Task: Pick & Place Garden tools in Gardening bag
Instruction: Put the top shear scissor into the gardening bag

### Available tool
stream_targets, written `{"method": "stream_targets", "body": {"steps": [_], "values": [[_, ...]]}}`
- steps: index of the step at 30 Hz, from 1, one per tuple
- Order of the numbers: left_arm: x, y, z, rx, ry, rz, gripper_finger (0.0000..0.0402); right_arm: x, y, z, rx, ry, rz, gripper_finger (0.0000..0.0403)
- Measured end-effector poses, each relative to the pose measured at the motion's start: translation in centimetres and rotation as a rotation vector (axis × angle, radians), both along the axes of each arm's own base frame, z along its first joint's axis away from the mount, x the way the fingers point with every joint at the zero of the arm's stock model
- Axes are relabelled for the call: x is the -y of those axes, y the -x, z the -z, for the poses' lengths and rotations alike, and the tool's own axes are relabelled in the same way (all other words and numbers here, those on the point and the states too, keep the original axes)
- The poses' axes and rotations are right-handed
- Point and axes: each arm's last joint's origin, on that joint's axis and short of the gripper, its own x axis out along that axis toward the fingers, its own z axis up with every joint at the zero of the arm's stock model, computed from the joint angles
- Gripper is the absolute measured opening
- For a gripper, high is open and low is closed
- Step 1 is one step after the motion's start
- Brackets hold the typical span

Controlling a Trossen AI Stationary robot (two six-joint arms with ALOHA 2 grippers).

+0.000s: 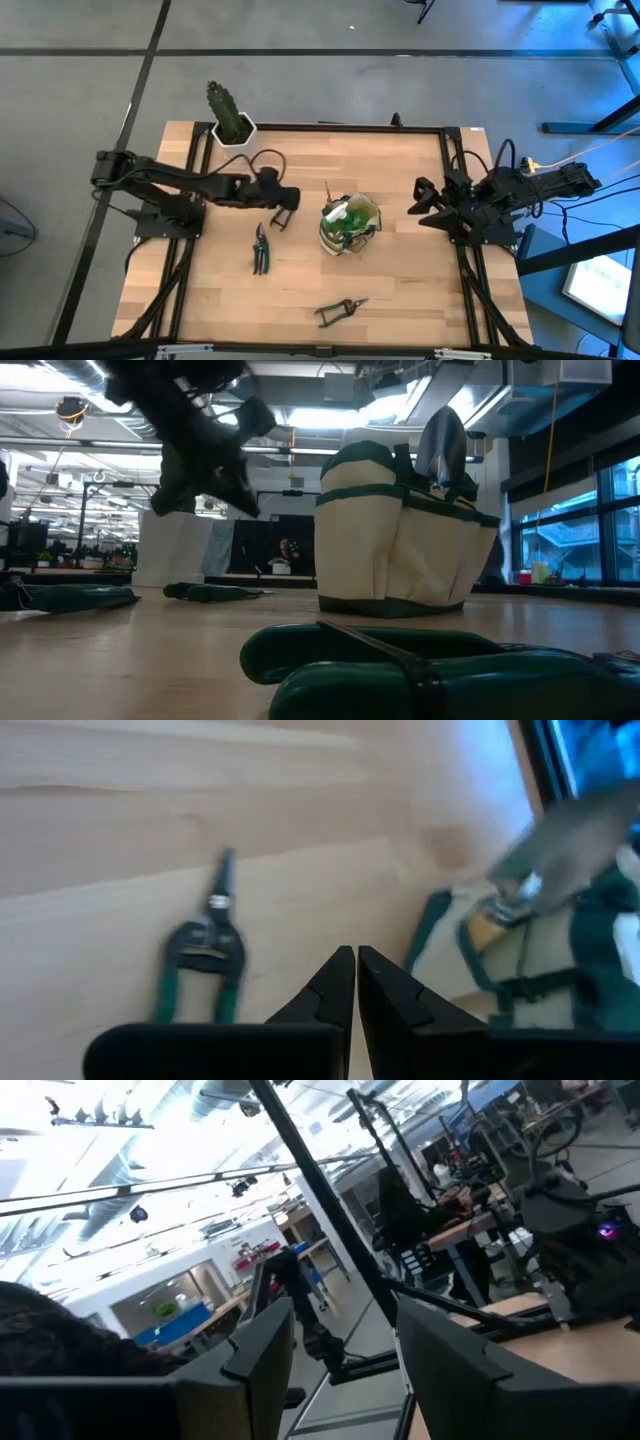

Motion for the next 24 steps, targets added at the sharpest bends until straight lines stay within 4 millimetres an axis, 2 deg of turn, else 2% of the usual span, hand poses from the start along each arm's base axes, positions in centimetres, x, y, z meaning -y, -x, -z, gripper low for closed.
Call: {"method": "stream_targets", "body": {"steps": [3,11,19,24], "values": [[0.38,1.13,0.29,0.0,-0.023,-0.017,0.001,-0.06,0.04,0.02,-0.001,0.006,-0.024,0.0183],[0.86,1.32,-0.63,0.043,-0.044,0.023,0.0013,-0.14,-0.02,0.08,-0.005,0.011,-0.045,0.0183],[0.74,1.28,-0.46,0.017,0.039,0.185,0.0013,-0.18,-0.13,0.21,-0.017,0.015,-0.046,0.0183],[0.04,1.33,-0.37,0.015,0.156,0.335,0.0041,-0.18,-0.13,0.21,-0.017,0.015,-0.046,0.0183]]}}
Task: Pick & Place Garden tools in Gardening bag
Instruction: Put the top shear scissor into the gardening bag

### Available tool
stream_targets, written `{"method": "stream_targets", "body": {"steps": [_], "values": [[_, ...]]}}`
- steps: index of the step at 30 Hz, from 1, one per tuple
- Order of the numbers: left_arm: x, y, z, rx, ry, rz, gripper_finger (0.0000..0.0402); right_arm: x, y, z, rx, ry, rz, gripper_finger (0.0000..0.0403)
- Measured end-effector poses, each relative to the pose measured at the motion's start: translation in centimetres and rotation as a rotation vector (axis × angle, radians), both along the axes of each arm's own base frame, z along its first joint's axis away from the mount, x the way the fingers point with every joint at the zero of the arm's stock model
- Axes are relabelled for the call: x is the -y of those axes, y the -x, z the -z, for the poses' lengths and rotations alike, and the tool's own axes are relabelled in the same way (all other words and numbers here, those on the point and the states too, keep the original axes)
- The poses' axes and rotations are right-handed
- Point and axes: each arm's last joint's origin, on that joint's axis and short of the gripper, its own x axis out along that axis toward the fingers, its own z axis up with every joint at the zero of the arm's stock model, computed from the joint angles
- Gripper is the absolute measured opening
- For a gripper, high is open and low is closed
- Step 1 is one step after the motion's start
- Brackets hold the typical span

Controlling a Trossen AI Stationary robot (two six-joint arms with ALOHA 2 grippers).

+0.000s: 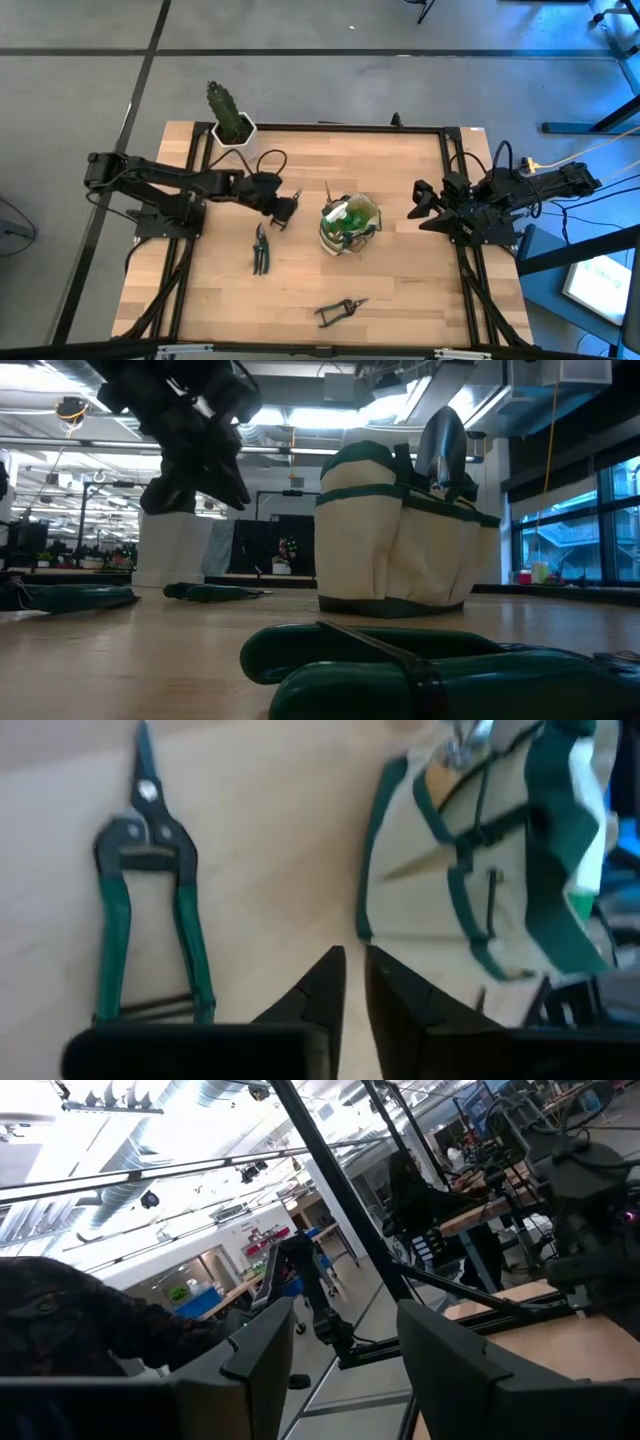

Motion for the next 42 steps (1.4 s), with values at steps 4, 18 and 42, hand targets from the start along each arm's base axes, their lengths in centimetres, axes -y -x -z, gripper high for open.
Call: {"method": "stream_targets", "body": {"steps": [4,18,42], "values": [[-0.3,0.2,0.2,-0.02,0.0,0.066,0.0077,0.0,0.0,0.0,0.0,0.0,0.0,0.0183],[-0.7,2.1,1.7,-0.285,-0.134,0.091,0.0225,0.0,0.0,0.0,0.0,0.0,0.0,0.0183],[-0.4,-3.8,2.8,-0.516,-0.438,0.129,0.0253,0.0,0.0,0.2,-0.018,0.005,0.0,0.0183]]}}
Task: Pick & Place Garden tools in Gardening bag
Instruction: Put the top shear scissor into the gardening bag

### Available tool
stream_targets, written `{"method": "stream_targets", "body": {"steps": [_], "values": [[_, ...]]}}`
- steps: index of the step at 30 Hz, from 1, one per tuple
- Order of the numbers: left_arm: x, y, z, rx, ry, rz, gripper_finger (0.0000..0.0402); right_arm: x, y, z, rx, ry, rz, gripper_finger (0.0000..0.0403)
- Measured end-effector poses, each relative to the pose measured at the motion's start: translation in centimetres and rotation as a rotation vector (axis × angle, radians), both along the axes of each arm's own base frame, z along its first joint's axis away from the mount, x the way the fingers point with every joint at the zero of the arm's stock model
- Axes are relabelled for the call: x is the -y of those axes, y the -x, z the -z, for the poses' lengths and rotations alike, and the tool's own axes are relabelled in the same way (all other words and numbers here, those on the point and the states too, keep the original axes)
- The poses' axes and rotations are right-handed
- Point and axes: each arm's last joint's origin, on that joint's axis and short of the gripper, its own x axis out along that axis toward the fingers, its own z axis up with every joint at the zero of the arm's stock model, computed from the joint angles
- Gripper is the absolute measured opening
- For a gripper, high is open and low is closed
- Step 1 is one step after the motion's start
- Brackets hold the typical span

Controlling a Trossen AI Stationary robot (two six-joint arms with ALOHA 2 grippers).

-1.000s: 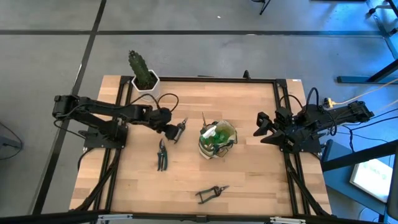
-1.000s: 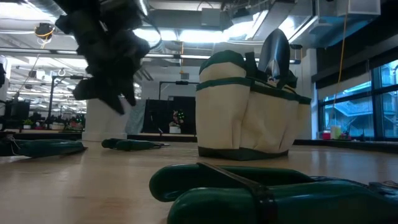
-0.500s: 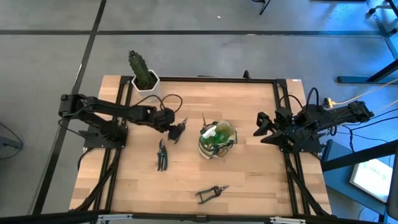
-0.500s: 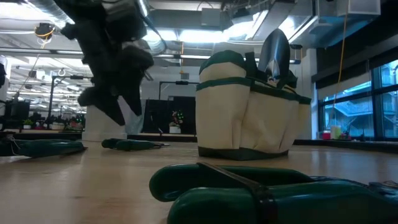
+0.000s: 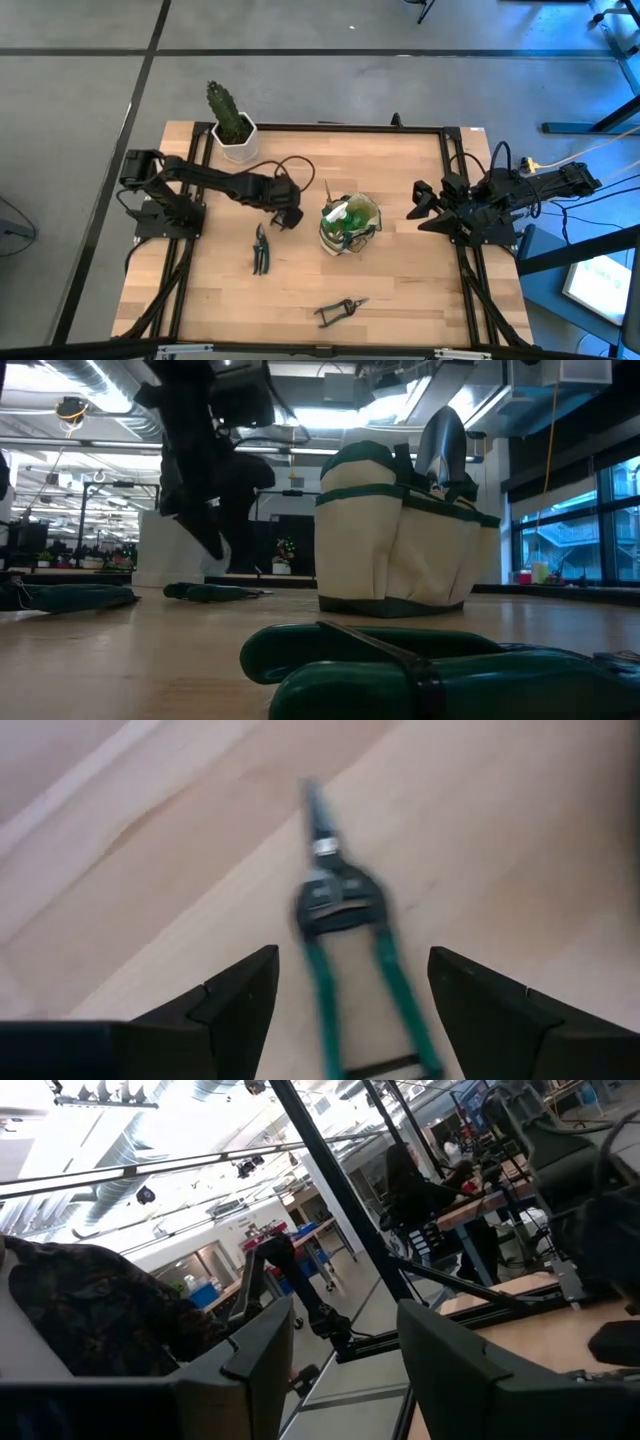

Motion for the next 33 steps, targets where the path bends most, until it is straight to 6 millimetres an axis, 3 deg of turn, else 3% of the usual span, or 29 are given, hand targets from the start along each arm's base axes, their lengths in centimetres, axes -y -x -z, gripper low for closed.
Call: {"method": "stream_targets", "body": {"steps": [13,25,33], "values": [[-2.7,0.5,0.8,-0.049,0.186,-0.042,0.0253,0.0,0.0,0.0,-0.004,0.001,0.0,0.0183],[-2.0,-0.1,3.2,-0.124,0.252,-0.094,0.0253,0.0,-0.1,0.2,-0.025,0.007,0.0,0.0183],[-1.7,-0.5,3.7,-0.094,0.254,-0.183,0.0244,0.0,-0.1,0.5,-0.051,0.015,0.0,0.0183]]}}
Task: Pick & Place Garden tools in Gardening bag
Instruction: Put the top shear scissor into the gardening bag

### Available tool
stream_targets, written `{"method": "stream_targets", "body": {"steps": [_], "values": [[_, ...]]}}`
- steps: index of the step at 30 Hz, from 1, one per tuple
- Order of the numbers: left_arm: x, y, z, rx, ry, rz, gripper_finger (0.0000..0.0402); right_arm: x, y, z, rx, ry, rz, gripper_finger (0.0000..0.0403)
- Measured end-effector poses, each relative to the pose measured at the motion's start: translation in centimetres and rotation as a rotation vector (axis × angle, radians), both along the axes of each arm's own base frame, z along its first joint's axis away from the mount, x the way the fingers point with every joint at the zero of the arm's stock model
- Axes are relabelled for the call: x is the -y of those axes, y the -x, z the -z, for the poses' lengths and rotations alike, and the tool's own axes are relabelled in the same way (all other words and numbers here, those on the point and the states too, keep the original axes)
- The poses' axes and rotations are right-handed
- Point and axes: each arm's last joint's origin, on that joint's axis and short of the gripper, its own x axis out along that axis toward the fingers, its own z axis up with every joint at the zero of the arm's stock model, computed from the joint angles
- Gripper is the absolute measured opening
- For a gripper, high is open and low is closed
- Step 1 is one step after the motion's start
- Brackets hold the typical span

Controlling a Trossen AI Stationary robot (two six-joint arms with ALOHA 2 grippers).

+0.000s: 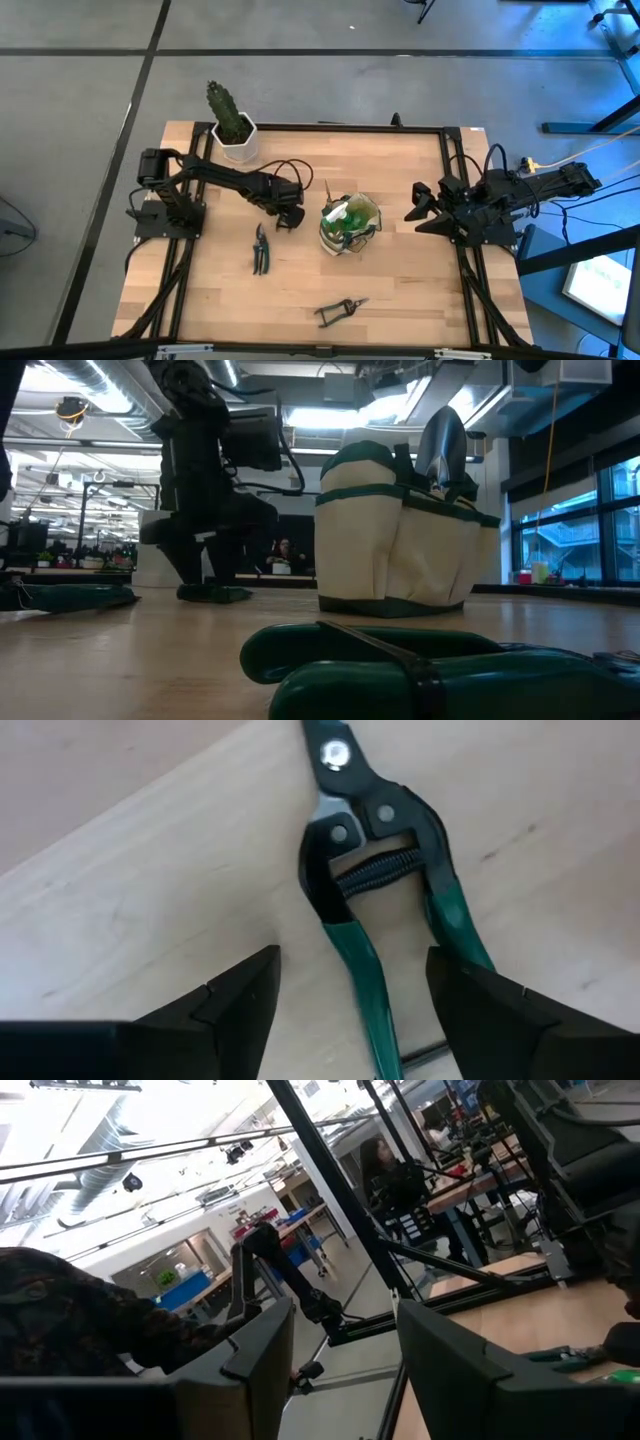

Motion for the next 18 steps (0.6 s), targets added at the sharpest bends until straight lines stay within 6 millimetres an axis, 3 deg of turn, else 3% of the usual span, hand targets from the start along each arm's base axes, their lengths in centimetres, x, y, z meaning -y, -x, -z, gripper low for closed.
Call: {"method": "stream_targets", "body": {"steps": [5,15,18], "values": [[0.27,-0.04,0.02,0.003,-0.002,-0.019,0.0194,0.0,-0.01,0.04,-0.004,0.001,0.0,0.0183],[0.39,-0.03,0.04,0.001,0.022,-0.006,0.0026,0.0,-0.01,0.04,-0.004,0.001,0.0,0.0183],[0.64,0.01,-0.29,0.012,0.028,-0.004,0.0023,0.0,-0.01,0.04,-0.004,0.001,0.0,0.0183]]}}
